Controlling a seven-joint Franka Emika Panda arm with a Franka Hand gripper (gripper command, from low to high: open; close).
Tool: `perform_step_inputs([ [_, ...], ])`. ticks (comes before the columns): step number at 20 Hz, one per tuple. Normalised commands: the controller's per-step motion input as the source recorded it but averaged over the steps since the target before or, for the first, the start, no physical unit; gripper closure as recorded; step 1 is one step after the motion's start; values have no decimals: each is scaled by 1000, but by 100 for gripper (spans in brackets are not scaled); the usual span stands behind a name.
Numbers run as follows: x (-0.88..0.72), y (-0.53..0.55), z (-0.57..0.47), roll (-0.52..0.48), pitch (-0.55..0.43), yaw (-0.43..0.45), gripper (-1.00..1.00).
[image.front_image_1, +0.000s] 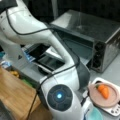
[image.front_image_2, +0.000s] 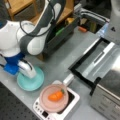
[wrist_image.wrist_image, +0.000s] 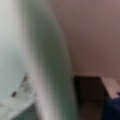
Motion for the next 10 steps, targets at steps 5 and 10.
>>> perform_step_inputs([
  [5, 60, -154, 137, 397, 30, 46, 100],
  [10, 85, -176, 116, 375, 32, 39, 100],
])
